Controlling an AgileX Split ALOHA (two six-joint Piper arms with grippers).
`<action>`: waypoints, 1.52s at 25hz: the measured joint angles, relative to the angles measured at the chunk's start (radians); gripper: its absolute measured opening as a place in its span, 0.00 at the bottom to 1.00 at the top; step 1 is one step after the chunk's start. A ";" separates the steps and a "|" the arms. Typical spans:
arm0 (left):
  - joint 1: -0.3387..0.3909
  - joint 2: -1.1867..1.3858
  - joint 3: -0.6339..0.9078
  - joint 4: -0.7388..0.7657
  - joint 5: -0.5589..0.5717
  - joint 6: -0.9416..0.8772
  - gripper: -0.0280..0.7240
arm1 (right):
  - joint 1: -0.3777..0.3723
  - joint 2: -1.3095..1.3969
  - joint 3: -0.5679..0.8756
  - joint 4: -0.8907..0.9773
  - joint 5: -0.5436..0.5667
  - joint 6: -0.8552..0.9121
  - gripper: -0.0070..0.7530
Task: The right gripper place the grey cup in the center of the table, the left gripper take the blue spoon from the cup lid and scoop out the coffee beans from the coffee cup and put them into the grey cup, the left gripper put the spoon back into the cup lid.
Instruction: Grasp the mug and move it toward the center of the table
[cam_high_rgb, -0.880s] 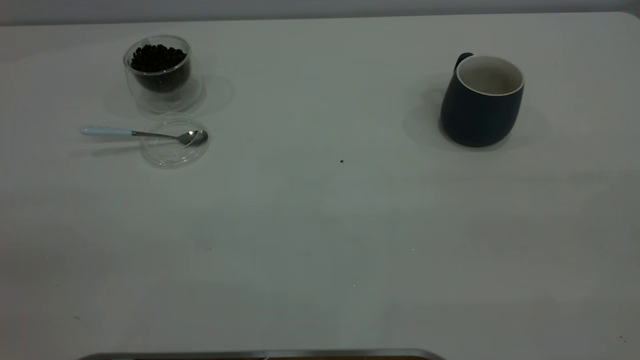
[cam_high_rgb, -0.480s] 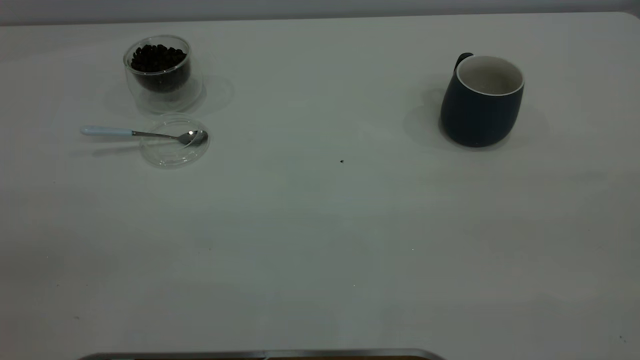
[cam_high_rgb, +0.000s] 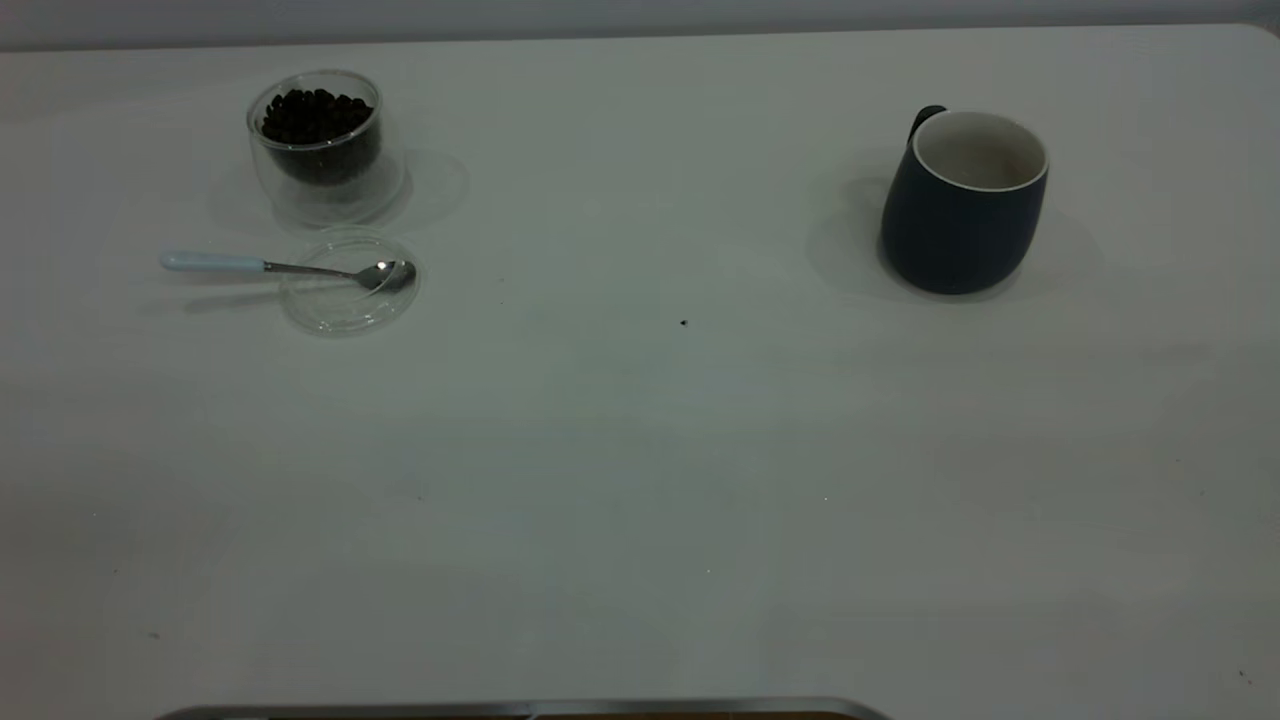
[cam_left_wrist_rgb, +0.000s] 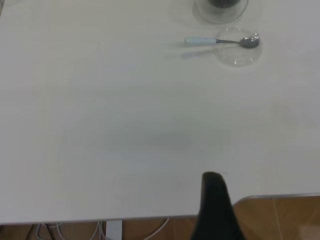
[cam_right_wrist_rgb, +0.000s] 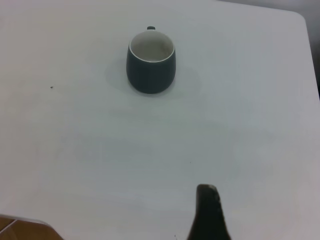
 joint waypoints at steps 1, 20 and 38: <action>0.000 0.000 0.000 0.000 0.000 0.000 0.82 | 0.000 0.000 0.000 0.000 0.000 0.000 0.79; 0.000 0.000 0.000 0.000 0.000 0.000 0.82 | 0.000 0.000 0.000 0.000 0.000 -0.001 0.79; 0.000 0.000 0.000 0.000 0.000 0.000 0.82 | 0.000 0.827 -0.220 -0.009 -0.182 -0.302 0.79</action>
